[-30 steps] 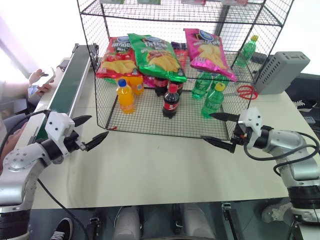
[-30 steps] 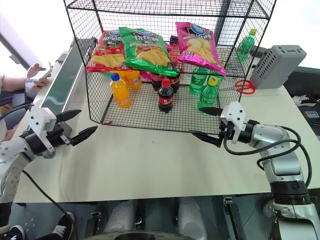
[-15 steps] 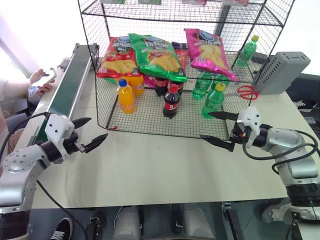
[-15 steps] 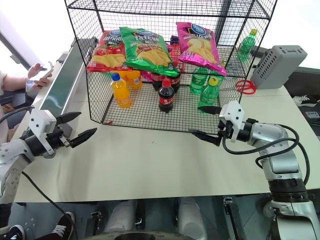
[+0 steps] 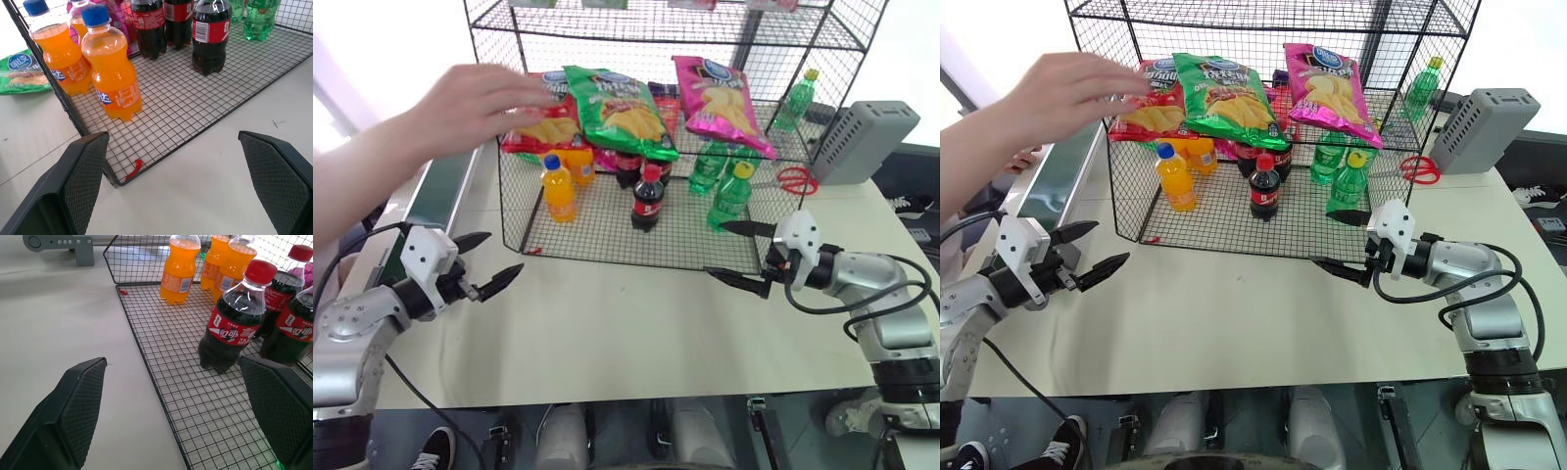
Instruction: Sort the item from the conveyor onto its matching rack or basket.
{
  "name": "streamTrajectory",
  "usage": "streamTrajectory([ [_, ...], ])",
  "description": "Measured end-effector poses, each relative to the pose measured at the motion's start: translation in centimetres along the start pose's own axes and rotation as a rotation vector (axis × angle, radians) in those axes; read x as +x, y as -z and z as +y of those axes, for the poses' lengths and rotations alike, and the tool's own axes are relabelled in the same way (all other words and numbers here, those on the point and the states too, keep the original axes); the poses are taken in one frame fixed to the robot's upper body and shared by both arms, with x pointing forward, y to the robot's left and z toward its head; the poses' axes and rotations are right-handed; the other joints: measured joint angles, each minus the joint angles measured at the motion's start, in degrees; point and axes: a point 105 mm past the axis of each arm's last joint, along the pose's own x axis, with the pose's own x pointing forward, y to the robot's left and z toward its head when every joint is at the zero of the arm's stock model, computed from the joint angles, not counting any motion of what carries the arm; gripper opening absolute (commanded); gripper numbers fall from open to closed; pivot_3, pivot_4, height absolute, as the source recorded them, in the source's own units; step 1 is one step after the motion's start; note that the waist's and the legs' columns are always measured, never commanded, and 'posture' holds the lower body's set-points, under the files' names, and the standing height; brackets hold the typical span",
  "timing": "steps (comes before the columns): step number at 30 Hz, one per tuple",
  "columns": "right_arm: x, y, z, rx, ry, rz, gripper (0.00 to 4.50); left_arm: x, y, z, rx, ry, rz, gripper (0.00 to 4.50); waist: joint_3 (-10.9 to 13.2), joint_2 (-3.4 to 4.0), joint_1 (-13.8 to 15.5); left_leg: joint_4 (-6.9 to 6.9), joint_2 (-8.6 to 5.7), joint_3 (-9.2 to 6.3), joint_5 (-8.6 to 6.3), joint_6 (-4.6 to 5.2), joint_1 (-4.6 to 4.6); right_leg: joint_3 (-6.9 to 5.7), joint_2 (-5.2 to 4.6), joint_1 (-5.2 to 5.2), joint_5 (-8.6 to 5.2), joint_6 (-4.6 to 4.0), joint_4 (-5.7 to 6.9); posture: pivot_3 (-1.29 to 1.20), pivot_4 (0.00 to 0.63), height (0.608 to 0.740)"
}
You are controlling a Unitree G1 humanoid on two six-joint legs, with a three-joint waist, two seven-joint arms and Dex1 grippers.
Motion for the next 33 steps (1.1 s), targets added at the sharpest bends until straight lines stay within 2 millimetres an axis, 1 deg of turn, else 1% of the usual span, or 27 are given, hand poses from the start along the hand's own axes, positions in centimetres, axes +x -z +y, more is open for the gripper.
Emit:
streamTrajectory([
  [20,0.25,-0.05,0.14,-0.025,-0.011,0.001,4.46,0.00,0.20,-0.03,0.014,0.006,0.009,4.50,0.0,0.00,0.0,0.00,0.00,0.00,0.00,0.00,0.00,0.00,0.00,0.00,0.00,0.00,0.01,0.00,0.150,0.740],
  [25,0.40,-0.29,-0.08,-0.031,-0.011,-0.005,4.46,0.05,0.24,-0.09,0.011,0.006,0.006,4.50,0.0,0.00,0.0,0.00,0.00,0.00,0.00,0.00,0.01,0.00,0.00,0.00,0.00,0.00,0.01,0.00,0.150,0.740],
  [33,0.44,-0.12,-0.07,-0.029,-0.012,-0.003,4.46,0.13,0.29,0.02,0.024,-0.004,0.014,4.50,0.0,0.00,0.0,0.00,0.00,0.01,0.00,0.00,0.00,0.00,0.00,0.00,0.00,0.00,0.01,0.00,0.150,0.740],
])
